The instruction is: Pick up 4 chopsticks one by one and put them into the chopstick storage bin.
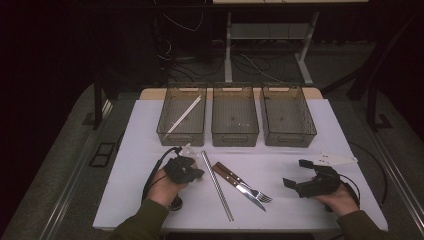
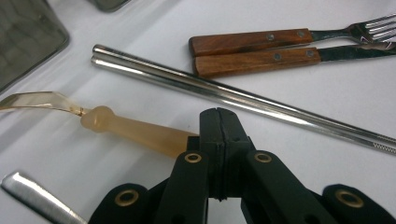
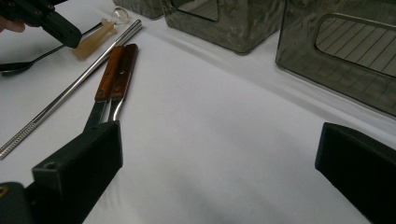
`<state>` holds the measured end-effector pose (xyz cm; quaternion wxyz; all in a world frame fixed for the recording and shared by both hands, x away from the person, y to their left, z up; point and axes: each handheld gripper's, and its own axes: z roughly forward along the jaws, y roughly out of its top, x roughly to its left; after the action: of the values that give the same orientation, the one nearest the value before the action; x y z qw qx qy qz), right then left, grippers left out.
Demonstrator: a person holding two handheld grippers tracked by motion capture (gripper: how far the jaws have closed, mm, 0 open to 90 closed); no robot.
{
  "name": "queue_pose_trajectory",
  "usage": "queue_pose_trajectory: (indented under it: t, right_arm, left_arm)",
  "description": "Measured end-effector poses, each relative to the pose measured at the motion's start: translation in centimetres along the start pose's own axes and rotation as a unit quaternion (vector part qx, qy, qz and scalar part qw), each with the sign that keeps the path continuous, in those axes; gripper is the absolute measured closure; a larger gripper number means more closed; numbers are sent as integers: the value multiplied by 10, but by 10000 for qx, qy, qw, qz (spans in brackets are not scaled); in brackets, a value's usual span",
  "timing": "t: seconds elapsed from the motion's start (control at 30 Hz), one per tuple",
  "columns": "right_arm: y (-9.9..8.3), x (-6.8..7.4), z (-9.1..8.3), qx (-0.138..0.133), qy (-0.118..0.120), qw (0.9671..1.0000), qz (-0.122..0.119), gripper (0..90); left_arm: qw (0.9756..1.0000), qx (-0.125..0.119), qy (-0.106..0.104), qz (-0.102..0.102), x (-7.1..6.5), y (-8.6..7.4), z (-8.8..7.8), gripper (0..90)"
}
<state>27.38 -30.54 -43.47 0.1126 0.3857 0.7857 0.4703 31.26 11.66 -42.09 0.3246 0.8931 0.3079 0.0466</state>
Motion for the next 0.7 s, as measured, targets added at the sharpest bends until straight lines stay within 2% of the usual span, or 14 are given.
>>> queue_pose_trajectory:
  t: [0.27, 0.33, 0.37, 0.47, 0.6, 0.7]
  right_arm:
    - [0, 0, 0, -4, -2, 10000, 1, 8]
    - [0, 0, 0, -5, -1, 10000, -1, 9]
    - [0, 0, 0, -10, -1, 10000, -1, 9]
    - [0, 0, 0, 1, 5, 10000, 1, 8]
    - [0, 0, 0, 3, 3, 10000, -20, 8]
    - [0, 0, 1, 4, 0, 10000, -5, 8]
  left_arm:
    - [10000, 38, 10, -47, 2, -2, -4, 896]
    - [10000, -37, 22, -28, 0, -2, -4, 895]
    - [10000, -68, 32, 50, 0, 0, -5, 895]
    - [9998, -174, 68, 12, -1, 3, -5, 895]
    - [9994, -258, 217, 13, 8, 8, -3, 896]
    - [9986, -247, 471, -9, 21, 13, 1, 896]
